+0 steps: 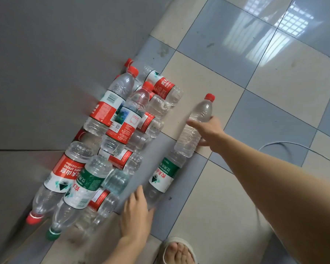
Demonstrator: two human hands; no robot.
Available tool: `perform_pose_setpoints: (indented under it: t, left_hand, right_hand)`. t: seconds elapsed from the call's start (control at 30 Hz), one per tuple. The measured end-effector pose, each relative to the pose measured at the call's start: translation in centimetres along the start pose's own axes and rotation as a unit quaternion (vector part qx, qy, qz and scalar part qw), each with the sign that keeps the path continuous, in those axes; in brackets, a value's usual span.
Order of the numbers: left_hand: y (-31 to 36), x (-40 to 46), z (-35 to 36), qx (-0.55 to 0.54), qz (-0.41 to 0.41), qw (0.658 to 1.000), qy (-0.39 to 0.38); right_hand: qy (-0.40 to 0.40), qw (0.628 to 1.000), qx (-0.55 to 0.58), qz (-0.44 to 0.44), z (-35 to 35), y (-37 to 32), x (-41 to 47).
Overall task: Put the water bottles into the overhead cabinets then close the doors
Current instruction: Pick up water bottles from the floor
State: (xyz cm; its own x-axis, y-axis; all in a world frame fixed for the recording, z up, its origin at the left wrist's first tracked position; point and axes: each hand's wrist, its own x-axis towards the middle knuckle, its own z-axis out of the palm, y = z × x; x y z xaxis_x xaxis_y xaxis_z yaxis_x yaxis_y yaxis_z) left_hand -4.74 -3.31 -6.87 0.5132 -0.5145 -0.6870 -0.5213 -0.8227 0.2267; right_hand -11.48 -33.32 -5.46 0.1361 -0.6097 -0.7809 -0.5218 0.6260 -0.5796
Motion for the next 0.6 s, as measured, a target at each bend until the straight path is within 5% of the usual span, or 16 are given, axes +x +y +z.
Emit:
perform_pose_setpoints:
  t: [0.13,0.27,0.6]
  left_hand:
    - [-1.2,0.7,-0.1,-0.165,-0.048,0.983,-0.066]
    - [-2.0,-0.1,-1.6,-0.193,-0.023,0.978,-0.082]
    - [4.3,-0.6,-13.5,-0.113,0.131,0.976,0.129]
  right_hand:
    - [0.029,1.0,-0.003,0.003,0.7,-0.2,1.2]
    - [0.074,0.996,0.054,0.01,-0.2,0.8,0.8]
    - [0.084,0.986,-0.014,-0.141,-1.7,-0.7,-5.2]
